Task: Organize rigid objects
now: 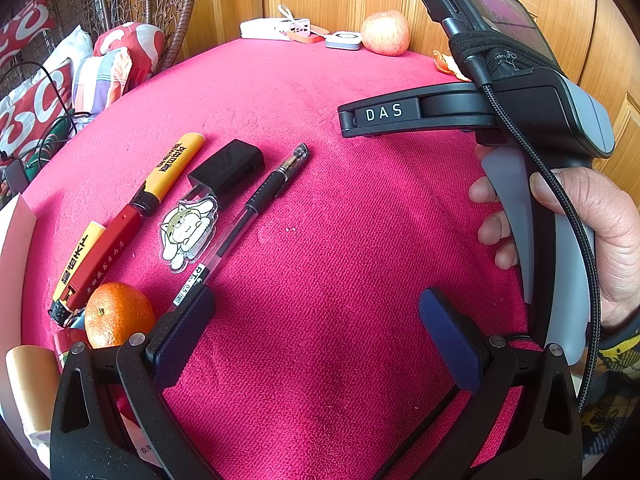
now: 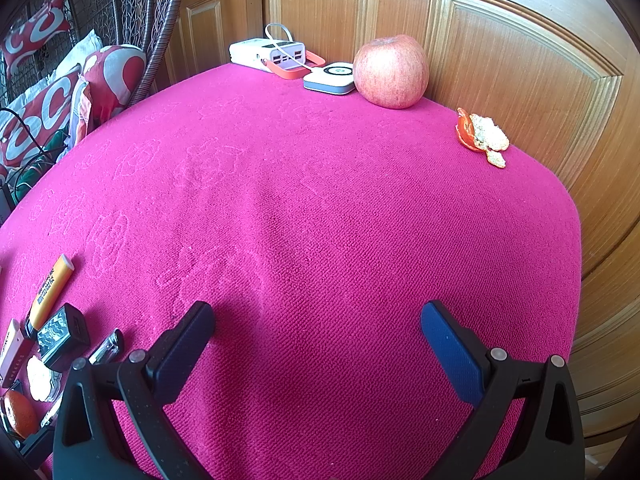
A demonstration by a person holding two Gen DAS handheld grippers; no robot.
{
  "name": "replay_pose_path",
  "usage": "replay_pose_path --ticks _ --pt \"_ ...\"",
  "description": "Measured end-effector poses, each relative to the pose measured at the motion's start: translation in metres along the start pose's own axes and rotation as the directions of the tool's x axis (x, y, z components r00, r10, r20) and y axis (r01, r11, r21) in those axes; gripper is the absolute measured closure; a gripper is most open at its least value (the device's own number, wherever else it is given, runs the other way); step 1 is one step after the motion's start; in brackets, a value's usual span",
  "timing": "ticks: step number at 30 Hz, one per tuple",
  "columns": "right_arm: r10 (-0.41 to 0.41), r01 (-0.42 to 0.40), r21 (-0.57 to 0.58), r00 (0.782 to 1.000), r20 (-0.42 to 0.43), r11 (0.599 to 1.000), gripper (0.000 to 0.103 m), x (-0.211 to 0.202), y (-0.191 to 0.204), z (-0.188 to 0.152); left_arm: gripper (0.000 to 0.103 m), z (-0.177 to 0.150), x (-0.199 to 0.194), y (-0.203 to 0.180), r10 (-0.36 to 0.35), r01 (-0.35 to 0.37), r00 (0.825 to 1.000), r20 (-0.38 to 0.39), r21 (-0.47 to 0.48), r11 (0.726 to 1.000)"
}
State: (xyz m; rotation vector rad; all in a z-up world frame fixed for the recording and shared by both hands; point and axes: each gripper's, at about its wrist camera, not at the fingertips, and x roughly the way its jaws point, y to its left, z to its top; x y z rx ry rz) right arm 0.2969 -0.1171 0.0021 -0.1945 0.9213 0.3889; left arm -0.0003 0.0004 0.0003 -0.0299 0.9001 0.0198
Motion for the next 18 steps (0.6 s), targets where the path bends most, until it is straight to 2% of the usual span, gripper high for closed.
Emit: replay_pose_path --ticks 18 --pt "0.002 -0.002 0.000 1.000 0.001 1.000 0.000 0.0000 -0.0006 -0.0008 0.000 0.0000 0.0000 0.0000 0.000 0.000 1.000 0.000 0.000 1.000"
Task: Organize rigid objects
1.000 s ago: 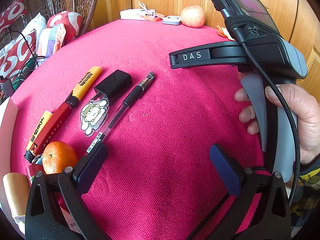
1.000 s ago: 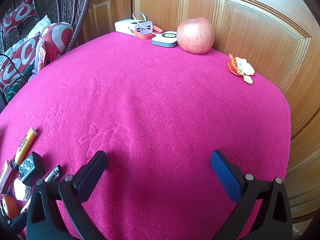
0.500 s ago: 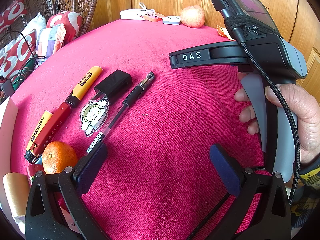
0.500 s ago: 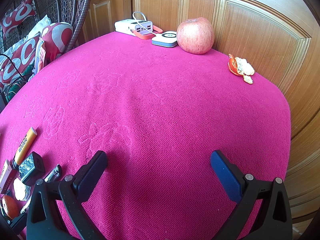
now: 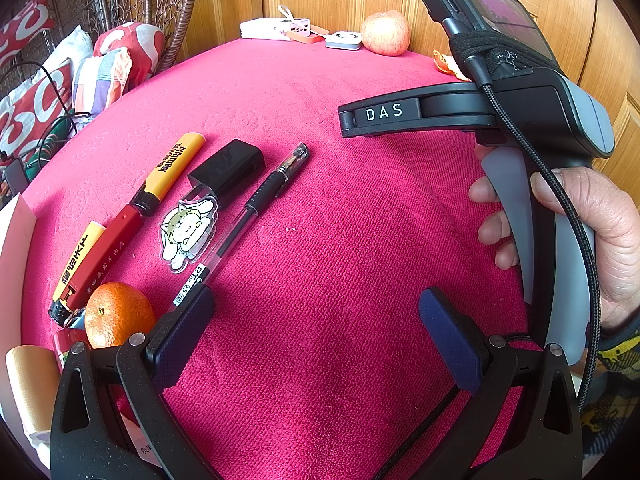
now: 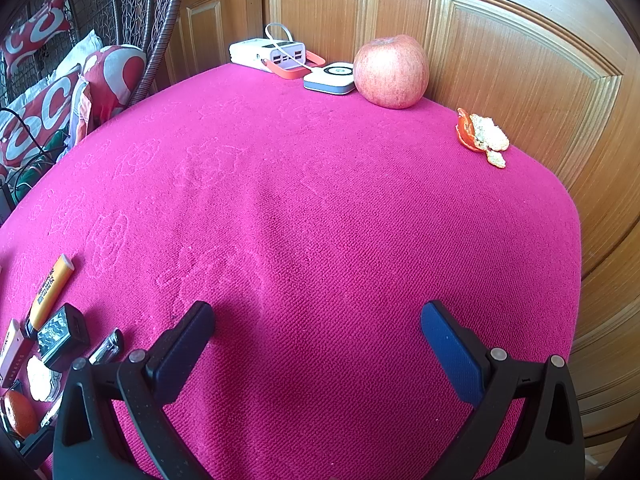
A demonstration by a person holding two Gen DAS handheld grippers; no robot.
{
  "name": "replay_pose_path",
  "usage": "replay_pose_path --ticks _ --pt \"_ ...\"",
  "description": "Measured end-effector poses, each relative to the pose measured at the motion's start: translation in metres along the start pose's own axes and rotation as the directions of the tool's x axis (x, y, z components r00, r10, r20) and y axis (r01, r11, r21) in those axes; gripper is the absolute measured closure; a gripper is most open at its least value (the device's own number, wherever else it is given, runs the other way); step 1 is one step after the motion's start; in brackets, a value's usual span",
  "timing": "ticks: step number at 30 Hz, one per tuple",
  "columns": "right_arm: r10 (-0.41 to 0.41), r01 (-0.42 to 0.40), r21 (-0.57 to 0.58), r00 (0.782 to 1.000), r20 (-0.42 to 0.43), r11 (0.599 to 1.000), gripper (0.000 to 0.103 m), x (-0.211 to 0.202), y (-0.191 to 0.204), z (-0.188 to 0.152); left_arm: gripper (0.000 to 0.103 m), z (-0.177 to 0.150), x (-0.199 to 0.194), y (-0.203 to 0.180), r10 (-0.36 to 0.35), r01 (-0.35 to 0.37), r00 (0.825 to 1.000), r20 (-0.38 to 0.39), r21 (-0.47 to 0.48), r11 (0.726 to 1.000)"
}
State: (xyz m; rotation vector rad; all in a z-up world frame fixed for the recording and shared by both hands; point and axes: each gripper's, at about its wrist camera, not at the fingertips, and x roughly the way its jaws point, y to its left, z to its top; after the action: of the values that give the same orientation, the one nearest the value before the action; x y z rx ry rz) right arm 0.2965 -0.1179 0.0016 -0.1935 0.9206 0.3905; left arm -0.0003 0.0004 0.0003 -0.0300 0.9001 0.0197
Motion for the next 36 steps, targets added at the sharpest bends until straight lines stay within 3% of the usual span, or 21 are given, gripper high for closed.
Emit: replay_pose_path --ticks 20,24,28,30,33,36 --pt "0.001 -0.001 0.001 1.000 0.001 1.000 0.000 -0.001 0.000 -0.001 0.000 -0.003 -0.005 -0.005 0.022 -0.022 1.000 0.007 0.005 1.000" --pt "0.000 0.000 0.002 1.000 0.001 1.000 0.000 -0.002 0.001 -0.001 0.000 -0.007 -0.048 -0.013 0.046 -0.052 0.989 0.138 0.044 0.998" --pt "0.000 0.000 0.001 1.000 0.001 1.000 0.000 -0.002 0.001 -0.001 0.000 -0.015 -0.109 0.022 -0.005 0.033 0.968 0.252 -0.106 0.994" --pt "0.000 0.000 0.001 1.000 0.001 1.000 0.000 -0.002 0.001 -0.001 0.000 -0.028 -0.133 0.048 0.053 0.004 0.963 0.266 -0.209 0.978" --pt "0.000 0.000 0.001 1.000 0.001 1.000 0.000 -0.002 0.001 -0.001 0.000 -0.061 -0.151 0.083 0.176 -0.096 0.963 0.203 -0.353 0.931" --pt "-0.001 0.001 0.001 1.000 0.001 1.000 0.000 -0.002 0.001 -0.001 0.000 -0.102 -0.153 0.109 0.192 -0.128 0.977 0.091 -0.473 0.872"
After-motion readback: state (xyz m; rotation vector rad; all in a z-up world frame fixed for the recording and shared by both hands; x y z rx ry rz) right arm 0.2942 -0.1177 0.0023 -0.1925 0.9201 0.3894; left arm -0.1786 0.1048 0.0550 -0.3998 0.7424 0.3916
